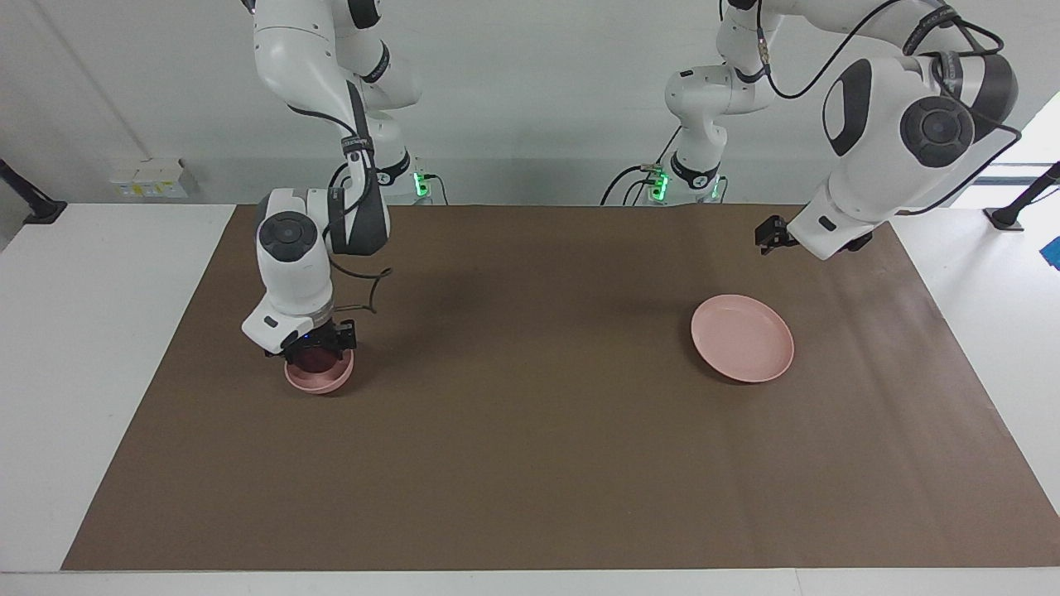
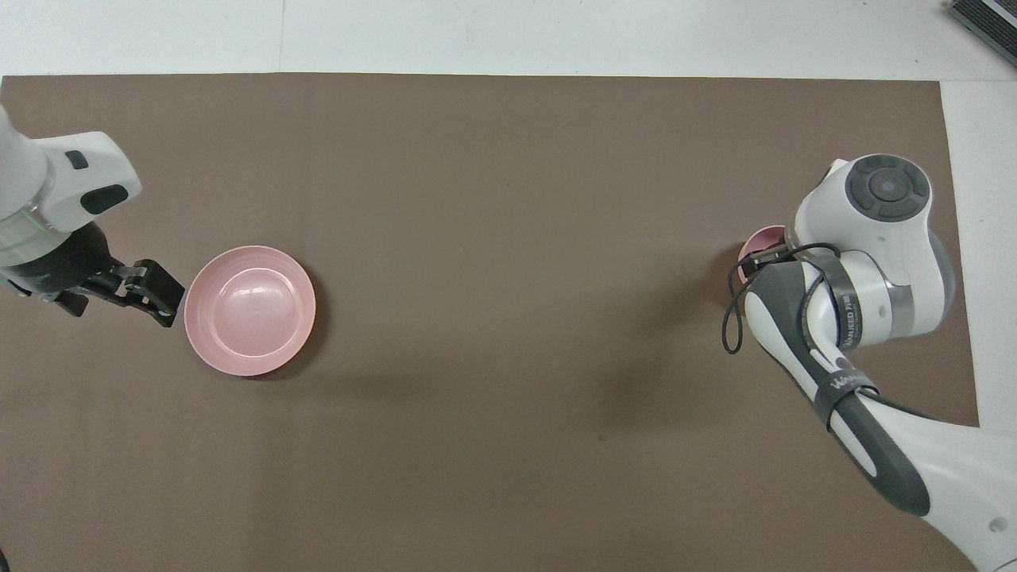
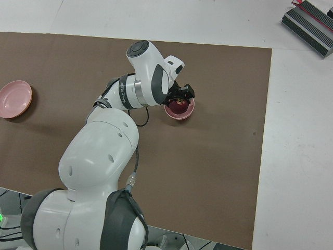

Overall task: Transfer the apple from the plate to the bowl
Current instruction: 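Lower the apple into the bowl while the left gripper withdraws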

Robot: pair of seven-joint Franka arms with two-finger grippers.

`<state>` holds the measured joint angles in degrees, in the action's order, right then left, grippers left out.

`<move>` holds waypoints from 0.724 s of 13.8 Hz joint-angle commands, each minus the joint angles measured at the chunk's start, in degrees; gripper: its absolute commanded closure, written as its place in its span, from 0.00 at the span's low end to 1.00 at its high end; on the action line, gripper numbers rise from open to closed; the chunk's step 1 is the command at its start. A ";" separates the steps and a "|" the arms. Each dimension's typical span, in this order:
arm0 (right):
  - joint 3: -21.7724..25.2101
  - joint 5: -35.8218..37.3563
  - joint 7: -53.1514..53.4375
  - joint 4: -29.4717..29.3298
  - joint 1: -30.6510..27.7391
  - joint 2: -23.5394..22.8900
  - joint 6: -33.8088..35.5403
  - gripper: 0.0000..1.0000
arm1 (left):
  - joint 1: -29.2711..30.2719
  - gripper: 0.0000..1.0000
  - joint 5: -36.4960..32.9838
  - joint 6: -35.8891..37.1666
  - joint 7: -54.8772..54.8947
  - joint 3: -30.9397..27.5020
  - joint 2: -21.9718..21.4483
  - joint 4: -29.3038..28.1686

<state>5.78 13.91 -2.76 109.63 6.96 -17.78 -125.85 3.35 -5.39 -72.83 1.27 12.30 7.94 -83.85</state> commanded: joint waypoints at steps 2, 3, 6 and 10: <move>-0.60 0.60 1.62 0.50 -0.90 -0.41 -1.76 0.46 | 0.51 0.00 -0.16 1.38 0.50 -0.60 -3.09 2.20; -0.60 0.51 1.70 0.41 -0.99 -0.41 -1.76 0.27 | 1.04 0.00 -0.15 1.37 0.32 -0.78 -3.89 1.85; -0.60 0.51 2.49 -0.11 -0.99 -0.41 -1.50 0.00 | 2.00 0.00 1.78 2.33 0.14 -1.22 -4.33 1.15; -0.60 -4.13 2.14 -1.70 -0.81 1.59 0.16 0.00 | 4.82 0.00 5.91 -5.99 1.20 -1.66 -11.53 -8.78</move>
<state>5.75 12.43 -1.59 108.58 6.65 -18.13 -126.30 6.93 -0.99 -74.20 1.46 10.65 2.07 -86.27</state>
